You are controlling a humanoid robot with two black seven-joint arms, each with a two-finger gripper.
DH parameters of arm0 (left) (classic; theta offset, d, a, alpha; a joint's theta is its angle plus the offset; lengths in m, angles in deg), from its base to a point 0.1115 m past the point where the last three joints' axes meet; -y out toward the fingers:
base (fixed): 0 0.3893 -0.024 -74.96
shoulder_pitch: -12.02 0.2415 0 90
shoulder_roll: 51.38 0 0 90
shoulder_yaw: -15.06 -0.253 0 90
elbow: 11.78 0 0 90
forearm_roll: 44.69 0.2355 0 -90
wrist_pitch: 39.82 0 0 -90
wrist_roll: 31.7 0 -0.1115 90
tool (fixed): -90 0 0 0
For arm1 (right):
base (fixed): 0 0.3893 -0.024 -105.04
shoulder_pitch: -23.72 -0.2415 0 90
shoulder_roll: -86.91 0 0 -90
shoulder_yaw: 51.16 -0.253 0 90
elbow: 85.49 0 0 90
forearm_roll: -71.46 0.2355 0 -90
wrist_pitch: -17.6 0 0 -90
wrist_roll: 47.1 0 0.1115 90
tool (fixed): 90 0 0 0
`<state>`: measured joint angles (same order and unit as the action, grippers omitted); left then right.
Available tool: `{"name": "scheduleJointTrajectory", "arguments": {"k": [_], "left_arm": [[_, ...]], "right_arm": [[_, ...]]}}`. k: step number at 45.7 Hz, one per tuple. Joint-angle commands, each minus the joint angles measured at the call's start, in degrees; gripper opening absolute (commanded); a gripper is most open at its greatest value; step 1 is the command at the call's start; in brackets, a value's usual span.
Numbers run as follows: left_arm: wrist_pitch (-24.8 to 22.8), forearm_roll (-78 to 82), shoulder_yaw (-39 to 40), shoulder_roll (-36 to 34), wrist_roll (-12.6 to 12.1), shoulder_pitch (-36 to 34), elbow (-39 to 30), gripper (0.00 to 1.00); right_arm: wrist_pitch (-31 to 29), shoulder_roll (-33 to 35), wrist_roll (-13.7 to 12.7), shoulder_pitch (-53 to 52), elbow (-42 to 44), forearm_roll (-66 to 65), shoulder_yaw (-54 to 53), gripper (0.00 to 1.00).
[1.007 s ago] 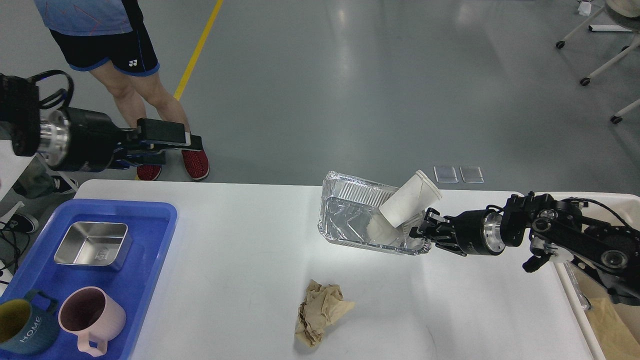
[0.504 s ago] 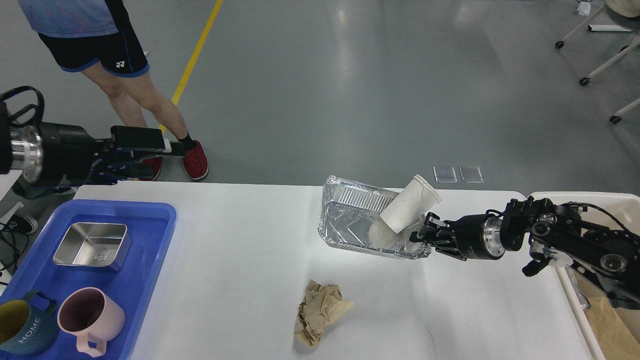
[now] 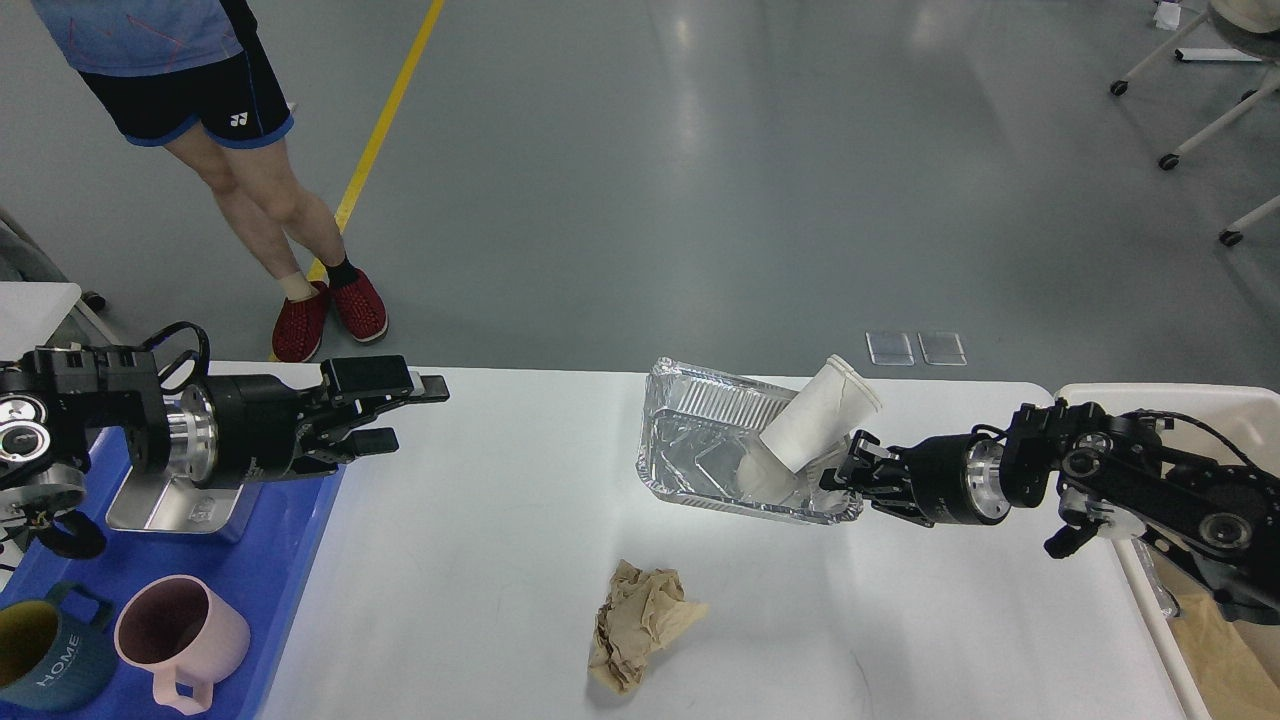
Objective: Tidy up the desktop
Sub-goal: 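Pull the left gripper back and lower it toward the crumpled paper, then grasp the crumpled brown paper with the left gripper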
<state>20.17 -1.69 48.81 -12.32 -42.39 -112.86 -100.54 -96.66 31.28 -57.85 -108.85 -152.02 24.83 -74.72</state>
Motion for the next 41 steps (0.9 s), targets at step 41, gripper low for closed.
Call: {"name": "scheduleJointTrajectory", "arguments": {"k": [41], "left_arm": [[0.9,27.8,-9.8,27.0,-2.1,2.2,14.6,0.95]], "right_arm": [[0.0,0.7,-0.1,0.4,-0.2,0.0,0.0,0.00]]}}
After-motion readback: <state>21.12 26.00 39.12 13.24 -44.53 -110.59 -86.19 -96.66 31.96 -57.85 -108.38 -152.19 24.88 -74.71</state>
